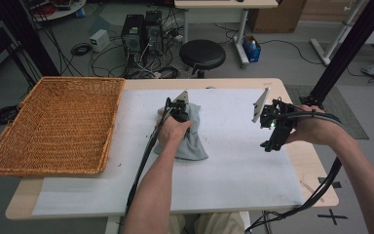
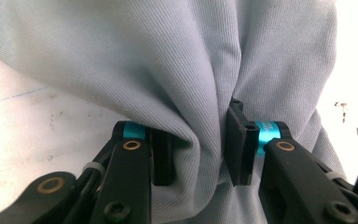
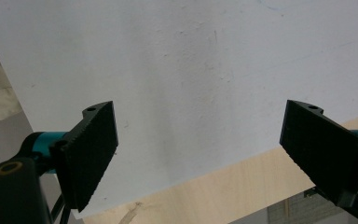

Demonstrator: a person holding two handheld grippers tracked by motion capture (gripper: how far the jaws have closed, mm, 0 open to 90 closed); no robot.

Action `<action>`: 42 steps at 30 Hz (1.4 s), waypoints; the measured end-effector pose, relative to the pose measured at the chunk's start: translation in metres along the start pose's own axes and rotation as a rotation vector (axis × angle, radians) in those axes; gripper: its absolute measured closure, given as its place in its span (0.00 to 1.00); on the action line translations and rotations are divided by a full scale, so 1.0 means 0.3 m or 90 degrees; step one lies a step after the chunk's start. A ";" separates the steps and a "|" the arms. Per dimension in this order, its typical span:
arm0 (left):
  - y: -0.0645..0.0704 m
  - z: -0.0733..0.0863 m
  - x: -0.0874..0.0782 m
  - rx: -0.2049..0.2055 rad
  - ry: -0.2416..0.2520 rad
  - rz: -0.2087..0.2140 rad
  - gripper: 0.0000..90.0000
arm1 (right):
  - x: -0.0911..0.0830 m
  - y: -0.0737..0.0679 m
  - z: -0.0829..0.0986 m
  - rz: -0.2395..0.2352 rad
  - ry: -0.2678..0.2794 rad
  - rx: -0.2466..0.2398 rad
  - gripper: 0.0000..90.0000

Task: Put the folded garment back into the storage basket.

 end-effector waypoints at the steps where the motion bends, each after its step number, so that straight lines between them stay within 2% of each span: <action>1: 0.000 0.000 0.000 0.000 0.000 0.000 0.76 | 0.000 0.000 0.000 0.000 0.000 0.000 0.12; 4: -0.003 0.000 -0.008 0.002 -0.001 0.001 0.76 | -0.001 0.001 0.005 -0.003 -0.001 -0.005 0.12; 10: -0.027 -0.003 -0.043 -0.010 0.001 0.027 0.76 | -0.002 0.000 0.009 -0.004 -0.007 0.001 0.12; 13: -0.040 -0.003 -0.065 -0.007 0.001 0.021 0.76 | 0.002 0.002 0.009 -0.006 -0.012 -0.011 0.12; 14: -0.045 -0.004 -0.072 -0.004 -0.001 0.020 0.76 | 0.004 -0.003 0.006 -0.009 -0.014 0.003 0.12; 17: -0.055 -0.005 -0.096 0.004 -0.004 0.017 0.76 | 0.013 0.002 0.000 -0.013 -0.018 -0.005 0.12; 19: -0.060 -0.008 -0.120 0.008 0.004 0.025 0.76 | 0.016 0.001 -0.005 -0.016 -0.022 0.000 0.12; 20: -0.063 -0.010 -0.133 0.011 0.008 0.026 0.76 | 0.018 0.009 -0.006 -0.012 -0.022 -0.013 0.12; 21: -0.066 -0.013 -0.146 0.014 0.013 0.022 0.76 | 0.019 0.005 -0.010 -0.015 -0.023 -0.001 0.12; 22: -0.068 -0.014 -0.156 0.018 0.013 0.021 0.76 | 0.021 0.007 -0.012 -0.016 -0.024 -0.009 0.12; 23: -0.075 -0.017 -0.174 0.021 0.016 0.018 0.76 | 0.021 0.004 -0.015 -0.019 -0.025 -0.003 0.12; 25: -0.087 -0.022 -0.198 0.015 0.027 0.015 0.76 | 0.025 0.007 -0.020 -0.016 -0.029 -0.012 0.12; 26: -0.095 -0.023 -0.209 0.015 0.025 0.016 0.76 | 0.026 0.005 -0.023 -0.017 -0.031 -0.007 0.12; 27: -0.102 -0.023 -0.217 0.012 0.025 0.015 0.76 | 0.030 0.012 -0.023 -0.013 -0.032 -0.025 0.12; 28: -0.108 -0.022 -0.224 0.014 0.022 0.011 0.76 | 0.031 0.005 -0.027 -0.018 -0.031 -0.007 0.12; 30: -0.119 -0.022 -0.236 0.017 0.013 0.006 0.76 | 0.032 0.010 -0.029 -0.016 -0.031 -0.013 0.12; 33: -0.132 -0.020 -0.251 0.019 0.004 0.004 0.76 | 0.035 0.008 -0.036 -0.018 -0.034 -0.006 0.12; 34: -0.137 -0.020 -0.257 0.018 0.006 0.005 0.76 | 0.037 0.010 -0.037 -0.019 -0.029 -0.013 0.12; 42: -0.183 -0.031 -0.356 0.010 0.017 -0.004 0.76 | 0.035 0.005 -0.043 -0.018 -0.031 -0.006 0.12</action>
Point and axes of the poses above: each handheld gripper's, and its own axes: x roughly forward along the jaws, z roughly out of its underside, y roughly to its right, the point moved 4 cm from there along x, roughly forward along the jaws, and after that the axes turned 2 degrees about -x, right-handed, at the moved point
